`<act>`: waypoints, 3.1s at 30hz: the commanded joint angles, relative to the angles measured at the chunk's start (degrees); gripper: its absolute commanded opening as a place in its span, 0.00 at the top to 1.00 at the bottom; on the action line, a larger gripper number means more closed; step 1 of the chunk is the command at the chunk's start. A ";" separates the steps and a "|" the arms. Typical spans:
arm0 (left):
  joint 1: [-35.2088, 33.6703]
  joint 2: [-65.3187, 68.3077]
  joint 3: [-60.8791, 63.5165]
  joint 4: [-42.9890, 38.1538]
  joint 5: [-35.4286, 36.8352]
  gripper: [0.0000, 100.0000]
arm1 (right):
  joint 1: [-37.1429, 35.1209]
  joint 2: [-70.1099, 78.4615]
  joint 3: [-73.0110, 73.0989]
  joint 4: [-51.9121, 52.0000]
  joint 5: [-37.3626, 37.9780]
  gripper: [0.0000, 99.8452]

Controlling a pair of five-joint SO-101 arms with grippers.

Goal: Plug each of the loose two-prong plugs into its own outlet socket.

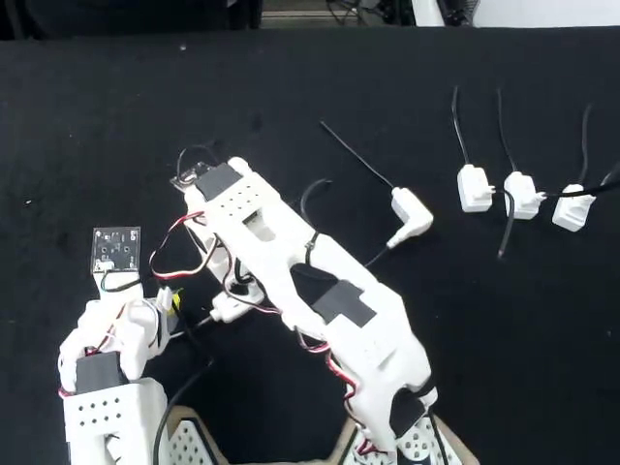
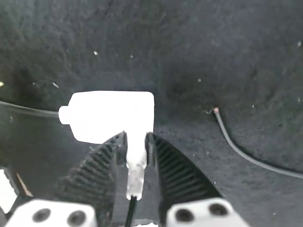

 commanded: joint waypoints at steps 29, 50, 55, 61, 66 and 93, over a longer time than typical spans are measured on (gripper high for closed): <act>-14.29 -0.44 -4.70 0.00 4.22 0.74 | -1.32 -9.63 4.18 -9.58 8.09 0.76; -14.73 -0.44 -4.70 -0.09 4.22 0.74 | -1.41 -37.05 -14.29 4.31 35.52 0.76; -14.73 -0.44 -4.70 0.00 4.22 0.74 | -4.13 -44.97 -11.21 6.77 42.29 0.76; -14.73 -0.44 -4.70 0.00 4.22 0.74 | -10.81 -56.40 1.36 6.59 45.19 0.76; -14.90 -0.44 -4.79 0.00 4.22 0.74 | -14.68 -60.44 19.47 4.22 47.47 0.76; -24.13 0.09 -7.25 0.18 9.32 0.74 | -16.62 -41.89 38.37 -23.56 55.82 0.76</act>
